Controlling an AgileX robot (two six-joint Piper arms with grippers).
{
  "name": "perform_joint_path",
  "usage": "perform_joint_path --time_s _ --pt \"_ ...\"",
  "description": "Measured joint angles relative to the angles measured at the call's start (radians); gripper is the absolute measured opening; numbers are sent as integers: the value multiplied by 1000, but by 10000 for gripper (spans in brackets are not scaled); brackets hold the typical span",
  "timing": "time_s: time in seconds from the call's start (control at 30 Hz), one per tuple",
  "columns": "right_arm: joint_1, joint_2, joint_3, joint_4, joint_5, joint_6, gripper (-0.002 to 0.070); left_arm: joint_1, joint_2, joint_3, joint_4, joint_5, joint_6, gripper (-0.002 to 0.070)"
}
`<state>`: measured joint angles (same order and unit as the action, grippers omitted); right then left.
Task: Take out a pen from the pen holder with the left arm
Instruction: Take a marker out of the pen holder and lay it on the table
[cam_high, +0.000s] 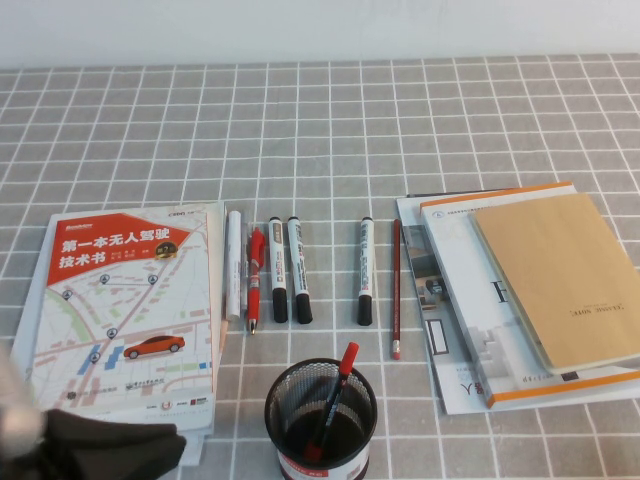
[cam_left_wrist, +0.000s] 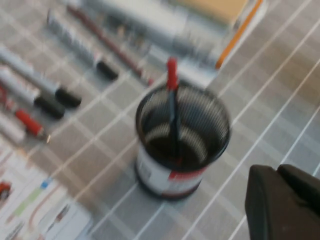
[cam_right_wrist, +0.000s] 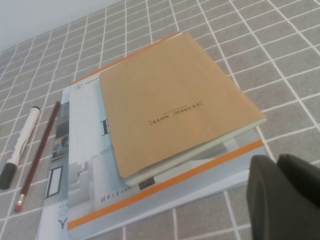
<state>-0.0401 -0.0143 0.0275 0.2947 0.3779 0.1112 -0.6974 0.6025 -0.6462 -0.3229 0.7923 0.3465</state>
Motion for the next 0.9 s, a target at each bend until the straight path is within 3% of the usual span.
perform_joint_path --time_s 0.3,0.47,0.7,0.8,0.9 --pt "0 0 0 0 0 0 -13 0 -115 159 -400 -244 95 -3" --pt "0 0 0 0 0 0 -13 0 -54 170 -438 -305 159 -3" --pt "0 0 0 0 0 0 -13 0 209 170 -451 -355 176 1" --pt "0 0 0 0 0 0 -13 0 304 131 -451 -322 222 46" --pt "0 0 0 0 0 0 -13 0 349 65 -456 -292 320 145"
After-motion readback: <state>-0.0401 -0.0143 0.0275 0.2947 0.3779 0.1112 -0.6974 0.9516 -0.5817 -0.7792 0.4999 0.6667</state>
